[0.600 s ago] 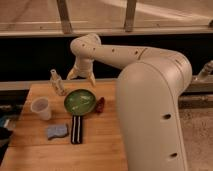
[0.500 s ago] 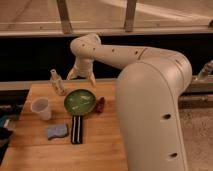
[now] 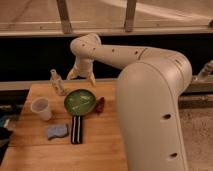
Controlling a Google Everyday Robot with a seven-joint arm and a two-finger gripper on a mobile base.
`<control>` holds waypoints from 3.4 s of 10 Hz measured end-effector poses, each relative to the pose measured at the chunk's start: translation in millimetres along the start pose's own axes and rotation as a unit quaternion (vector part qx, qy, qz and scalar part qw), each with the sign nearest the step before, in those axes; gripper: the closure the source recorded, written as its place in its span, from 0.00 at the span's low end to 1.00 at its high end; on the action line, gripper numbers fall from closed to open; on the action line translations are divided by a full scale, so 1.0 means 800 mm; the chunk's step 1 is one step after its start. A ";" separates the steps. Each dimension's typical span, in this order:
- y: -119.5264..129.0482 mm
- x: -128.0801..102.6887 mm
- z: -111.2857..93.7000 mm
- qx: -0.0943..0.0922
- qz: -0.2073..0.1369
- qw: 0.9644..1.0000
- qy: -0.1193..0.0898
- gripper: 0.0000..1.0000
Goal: Place the pepper in the ceramic bowl
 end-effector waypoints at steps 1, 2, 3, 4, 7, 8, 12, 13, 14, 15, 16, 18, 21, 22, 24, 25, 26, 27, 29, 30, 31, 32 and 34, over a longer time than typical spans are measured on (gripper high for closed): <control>0.000 0.000 0.000 0.000 0.000 1.000 0.000 0.20; 0.000 0.000 0.000 0.000 0.000 1.000 0.000 0.20; 0.000 0.000 0.000 0.000 0.000 1.000 0.000 0.20; 0.000 0.000 0.000 0.000 0.000 1.000 0.000 0.20; 0.000 0.000 0.000 0.000 0.000 1.000 0.000 0.20; 0.000 0.000 0.000 0.000 0.000 1.000 0.000 0.20; -0.016 -0.001 0.006 0.006 0.017 1.000 0.003 0.20; -0.033 -0.001 0.007 0.006 0.031 1.000 0.004 0.20; -0.051 -0.001 0.008 0.006 0.043 0.999 0.005 0.20; -0.063 -0.001 0.009 0.006 0.056 0.998 0.004 0.20; -0.071 0.000 0.010 0.004 0.065 0.998 0.004 0.20; -0.112 -0.001 0.016 0.008 0.097 0.995 0.003 0.20; -0.150 0.000 0.041 0.025 0.126 0.992 0.007 0.20; -0.168 -0.002 0.041 0.038 0.137 0.990 0.004 0.20; -0.180 -0.002 0.043 0.058 0.143 0.988 -0.004 0.20; -0.179 -0.003 0.043 0.058 0.142 0.988 -0.004 0.20; -0.179 -0.003 0.043 0.058 0.142 0.988 -0.004 0.20; -0.182 -0.003 0.043 0.059 0.142 0.988 -0.005 0.20; -0.173 -0.007 0.051 0.070 0.128 0.989 -0.001 0.20; -0.170 -0.011 0.061 0.077 0.123 0.989 0.001 0.20; -0.168 -0.015 0.075 0.084 0.121 0.989 0.004 0.20; -0.180 -0.018 0.084 0.099 0.122 0.988 0.005 0.20; -0.207 -0.019 0.087 0.115 0.133 0.984 0.006 0.20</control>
